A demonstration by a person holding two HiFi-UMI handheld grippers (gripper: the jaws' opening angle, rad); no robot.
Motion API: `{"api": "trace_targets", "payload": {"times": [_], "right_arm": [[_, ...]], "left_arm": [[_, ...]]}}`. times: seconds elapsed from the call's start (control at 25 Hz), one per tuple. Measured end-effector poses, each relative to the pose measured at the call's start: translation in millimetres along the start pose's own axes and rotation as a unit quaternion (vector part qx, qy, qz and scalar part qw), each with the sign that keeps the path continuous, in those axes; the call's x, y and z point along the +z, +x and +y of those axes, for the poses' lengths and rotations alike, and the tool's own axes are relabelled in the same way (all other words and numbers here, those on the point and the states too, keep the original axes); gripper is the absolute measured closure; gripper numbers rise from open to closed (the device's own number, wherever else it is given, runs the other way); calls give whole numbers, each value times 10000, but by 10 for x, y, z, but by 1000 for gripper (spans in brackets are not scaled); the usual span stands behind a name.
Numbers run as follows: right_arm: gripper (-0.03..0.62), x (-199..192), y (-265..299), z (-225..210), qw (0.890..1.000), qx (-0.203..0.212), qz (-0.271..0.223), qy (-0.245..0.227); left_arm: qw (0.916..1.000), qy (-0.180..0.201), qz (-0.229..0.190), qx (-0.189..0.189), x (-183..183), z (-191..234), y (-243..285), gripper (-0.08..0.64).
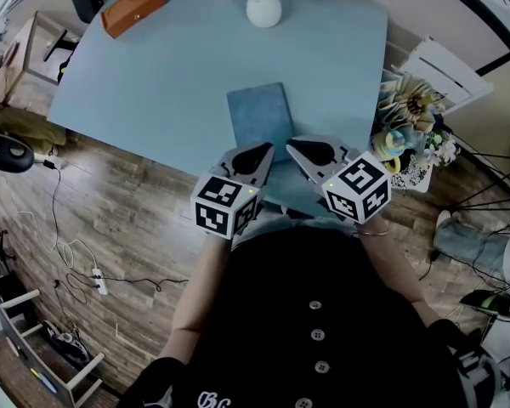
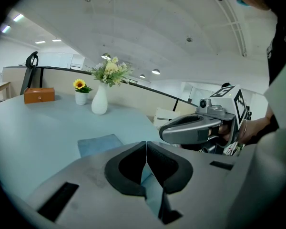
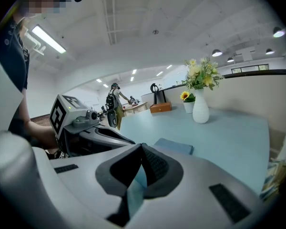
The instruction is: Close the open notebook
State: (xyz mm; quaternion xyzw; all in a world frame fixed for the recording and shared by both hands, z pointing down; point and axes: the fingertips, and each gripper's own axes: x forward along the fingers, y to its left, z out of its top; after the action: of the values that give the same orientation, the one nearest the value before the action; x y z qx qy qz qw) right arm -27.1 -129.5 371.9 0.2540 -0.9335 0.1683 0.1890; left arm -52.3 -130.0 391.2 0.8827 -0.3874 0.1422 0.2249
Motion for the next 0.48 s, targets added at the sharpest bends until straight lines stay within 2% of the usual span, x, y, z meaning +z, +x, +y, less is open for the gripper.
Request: {"api": "trace_targets", "payload": {"times": [0.48], "right_arm": [[588, -28, 27, 40, 9999, 43, 149, -29]], "left_arm": [[9999, -107, -42, -14, -8, -3, -17, 543]]}}
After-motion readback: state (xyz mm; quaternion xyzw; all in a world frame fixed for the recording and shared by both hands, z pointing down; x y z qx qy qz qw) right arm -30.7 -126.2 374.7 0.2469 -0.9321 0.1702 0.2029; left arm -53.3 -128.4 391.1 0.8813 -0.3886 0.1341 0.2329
